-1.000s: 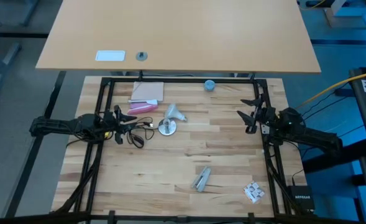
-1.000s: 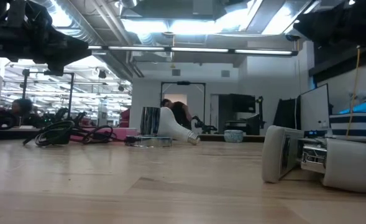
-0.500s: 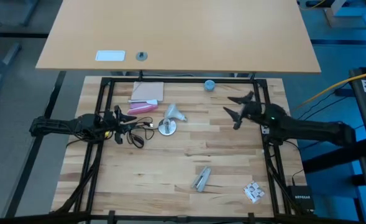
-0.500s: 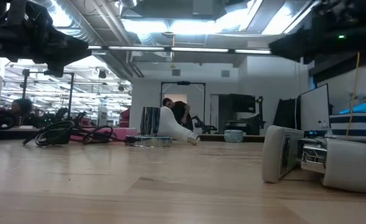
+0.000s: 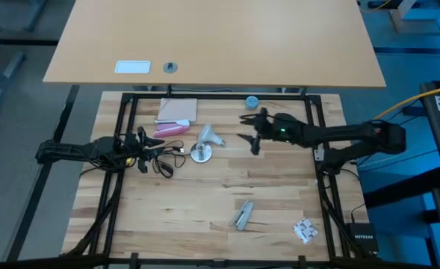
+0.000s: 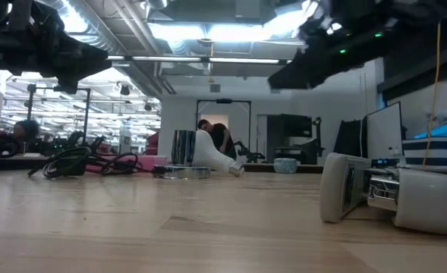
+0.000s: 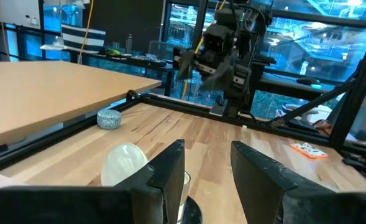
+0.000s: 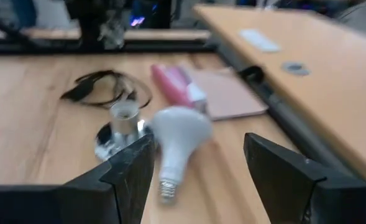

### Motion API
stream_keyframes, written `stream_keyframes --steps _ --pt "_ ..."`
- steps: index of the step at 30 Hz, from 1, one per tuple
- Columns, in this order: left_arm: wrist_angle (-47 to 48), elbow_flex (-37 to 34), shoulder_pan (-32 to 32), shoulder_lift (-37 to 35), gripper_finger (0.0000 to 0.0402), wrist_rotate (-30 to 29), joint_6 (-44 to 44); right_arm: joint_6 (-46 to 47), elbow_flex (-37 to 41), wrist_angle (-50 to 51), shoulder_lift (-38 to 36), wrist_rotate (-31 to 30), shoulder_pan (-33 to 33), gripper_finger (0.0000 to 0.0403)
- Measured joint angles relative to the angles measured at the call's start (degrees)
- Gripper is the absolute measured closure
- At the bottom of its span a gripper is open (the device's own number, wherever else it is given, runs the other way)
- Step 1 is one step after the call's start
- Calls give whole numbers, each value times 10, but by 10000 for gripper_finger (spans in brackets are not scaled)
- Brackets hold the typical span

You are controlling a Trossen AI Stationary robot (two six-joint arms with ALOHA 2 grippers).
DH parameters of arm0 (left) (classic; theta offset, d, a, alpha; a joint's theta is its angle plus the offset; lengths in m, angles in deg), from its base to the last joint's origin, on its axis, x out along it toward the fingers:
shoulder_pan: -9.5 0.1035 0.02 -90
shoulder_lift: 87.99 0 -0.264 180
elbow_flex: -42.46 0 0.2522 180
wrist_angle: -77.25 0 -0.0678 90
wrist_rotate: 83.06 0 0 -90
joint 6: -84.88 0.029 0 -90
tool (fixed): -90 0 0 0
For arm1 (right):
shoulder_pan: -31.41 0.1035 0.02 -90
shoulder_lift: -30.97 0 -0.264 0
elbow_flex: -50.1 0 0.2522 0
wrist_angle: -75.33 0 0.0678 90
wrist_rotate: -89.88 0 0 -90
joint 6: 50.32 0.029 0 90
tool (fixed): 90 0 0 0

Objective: Screw lightbulb
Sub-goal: Insert the lightbulb into the lamp

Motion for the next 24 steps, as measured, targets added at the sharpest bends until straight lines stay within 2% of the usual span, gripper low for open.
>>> stream_keyframes --steps 6,13,24 --pt "0 0 0 0 279 -1 29 0 -74 49 102 7 0 150" --pt "0 0 0 0 279 -1 53 0 -137 51 201 25 0 150" --pt "0 0 0 0 279 -1 49 0 -213 56 302 64 -1 150"
